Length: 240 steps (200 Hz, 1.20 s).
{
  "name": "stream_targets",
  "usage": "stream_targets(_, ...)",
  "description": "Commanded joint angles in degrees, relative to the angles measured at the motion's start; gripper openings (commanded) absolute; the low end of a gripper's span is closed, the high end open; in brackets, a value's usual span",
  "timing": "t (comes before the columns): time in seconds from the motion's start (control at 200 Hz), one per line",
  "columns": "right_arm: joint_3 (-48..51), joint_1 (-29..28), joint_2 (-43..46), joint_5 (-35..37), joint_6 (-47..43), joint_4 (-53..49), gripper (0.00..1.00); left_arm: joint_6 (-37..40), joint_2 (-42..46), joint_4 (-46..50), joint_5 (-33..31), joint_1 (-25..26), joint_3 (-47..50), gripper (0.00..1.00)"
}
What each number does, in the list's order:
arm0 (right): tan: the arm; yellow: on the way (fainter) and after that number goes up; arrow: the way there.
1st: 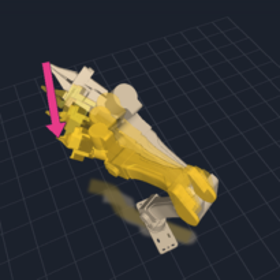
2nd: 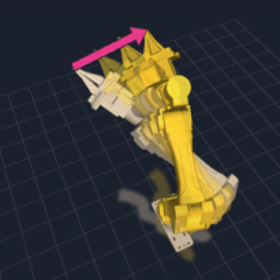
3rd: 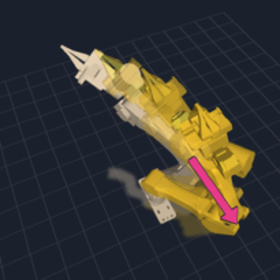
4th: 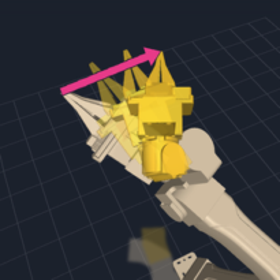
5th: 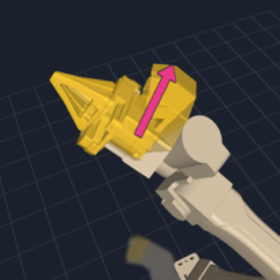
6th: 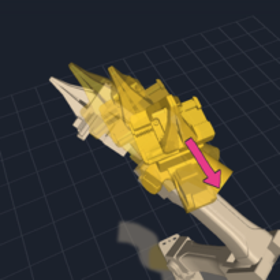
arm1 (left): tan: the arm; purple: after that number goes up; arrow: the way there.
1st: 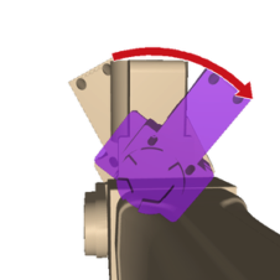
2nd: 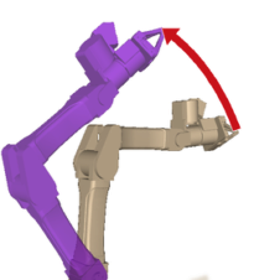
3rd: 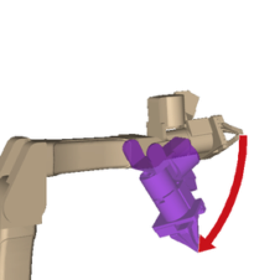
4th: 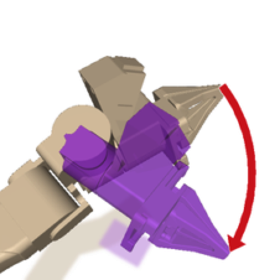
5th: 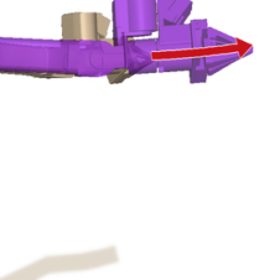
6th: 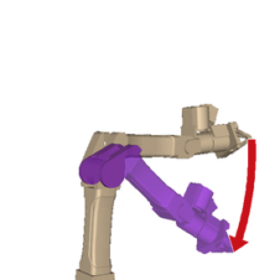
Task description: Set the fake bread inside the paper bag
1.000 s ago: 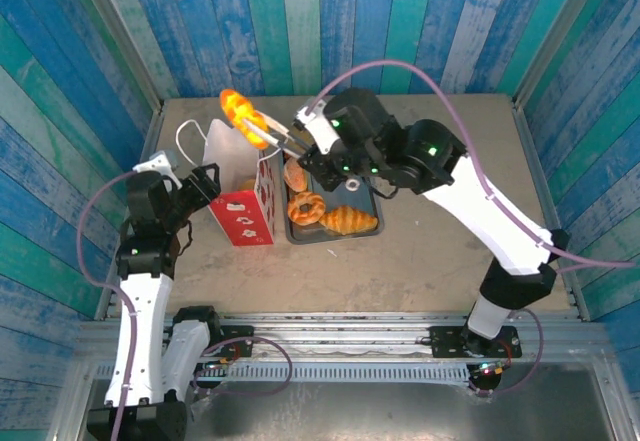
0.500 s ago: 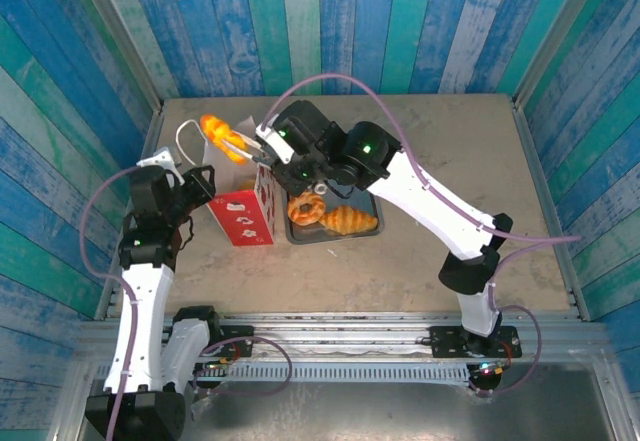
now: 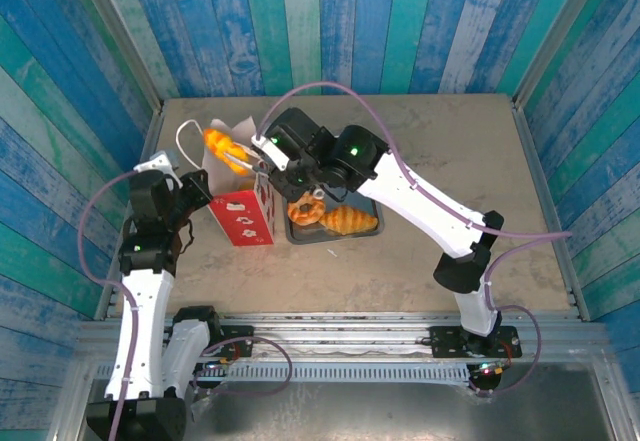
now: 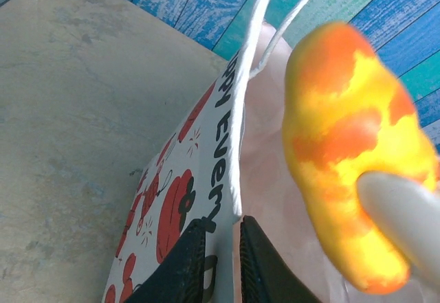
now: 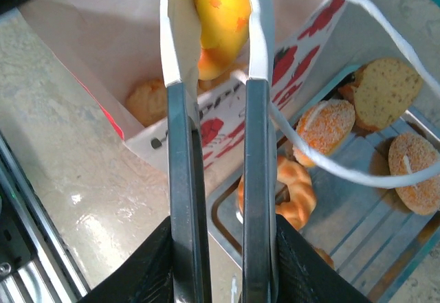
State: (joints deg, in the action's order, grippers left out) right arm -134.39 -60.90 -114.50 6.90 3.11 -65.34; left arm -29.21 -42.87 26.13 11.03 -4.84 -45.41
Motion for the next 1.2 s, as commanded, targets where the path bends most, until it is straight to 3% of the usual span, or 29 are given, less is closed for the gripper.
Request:
stream_targets(0.0,1.0,-0.5,1.1,0.9,-0.7,-0.4,0.35,0.4,0.9,-0.8,-1.3,-0.2,0.9,0.17)
stream_targets(0.17,1.5,-0.5,1.7,1.9,-0.7,-0.6,0.39,0.4,1.0,-0.7,-1.5,-0.2,1.2,0.10)
stream_targets(0.491,0.4,-0.5,1.5,2.2,-1.5,-0.4,0.48,-0.1,1.5,-0.7,-1.4,-0.2,1.2,0.09)
stream_targets(0.846,-1.7,-0.5,2.0,2.3,-2.0,0.6,0.48,-1.2,1.9,-1.7,0.4,-0.1,1.3,0.08)
stream_targets(1.062,-2.3,-0.4,3.7,1.6,-2.2,1.3,0.48,-1.8,1.7,-2.5,3.7,-0.2,1.4,0.09)
stream_targets(1.197,-2.5,-0.4,5.9,0.5,-2.4,1.5,0.48,-1.7,2.1,-1.7,4.1,-0.2,0.6,0.16)
